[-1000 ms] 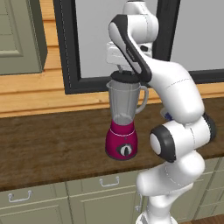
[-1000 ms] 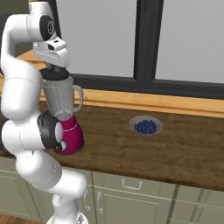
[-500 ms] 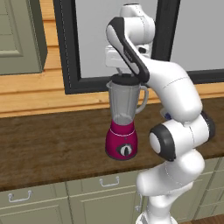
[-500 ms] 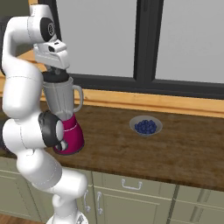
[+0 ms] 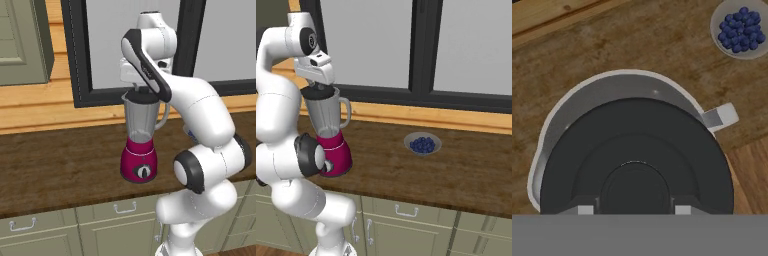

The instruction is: Close the lid blender by securely placing the lid on top.

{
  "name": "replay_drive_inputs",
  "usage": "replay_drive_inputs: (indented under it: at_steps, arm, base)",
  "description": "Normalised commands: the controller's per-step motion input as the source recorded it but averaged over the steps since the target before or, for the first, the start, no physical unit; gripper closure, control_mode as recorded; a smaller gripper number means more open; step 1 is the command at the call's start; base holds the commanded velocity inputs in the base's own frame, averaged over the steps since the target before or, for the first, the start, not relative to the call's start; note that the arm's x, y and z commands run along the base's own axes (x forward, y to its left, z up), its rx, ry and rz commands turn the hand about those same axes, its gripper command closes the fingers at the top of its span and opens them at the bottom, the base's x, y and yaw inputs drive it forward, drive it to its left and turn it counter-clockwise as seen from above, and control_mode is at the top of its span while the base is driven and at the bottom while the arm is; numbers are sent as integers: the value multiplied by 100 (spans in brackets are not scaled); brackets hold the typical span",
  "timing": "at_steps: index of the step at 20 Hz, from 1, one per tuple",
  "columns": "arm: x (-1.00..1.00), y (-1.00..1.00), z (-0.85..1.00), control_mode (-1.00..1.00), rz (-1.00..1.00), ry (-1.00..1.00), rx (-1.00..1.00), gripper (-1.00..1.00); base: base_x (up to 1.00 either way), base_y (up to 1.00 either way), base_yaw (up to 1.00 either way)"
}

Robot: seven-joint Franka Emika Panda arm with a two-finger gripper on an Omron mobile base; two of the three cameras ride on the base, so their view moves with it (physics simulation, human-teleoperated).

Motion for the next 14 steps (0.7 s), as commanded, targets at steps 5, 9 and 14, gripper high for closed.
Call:
replay_drive_inputs:
  at_steps: [5, 9, 14]
  arm:
    - [0, 0, 0, -100, 0, 0, 0, 100]
    - [2, 0, 0, -100, 0, 0, 0, 100]
    - [17, 0, 0, -100, 0, 0, 0, 100]
  base:
    - [0, 0, 0]
    - [0, 0, 0]
    - [0, 0, 0]
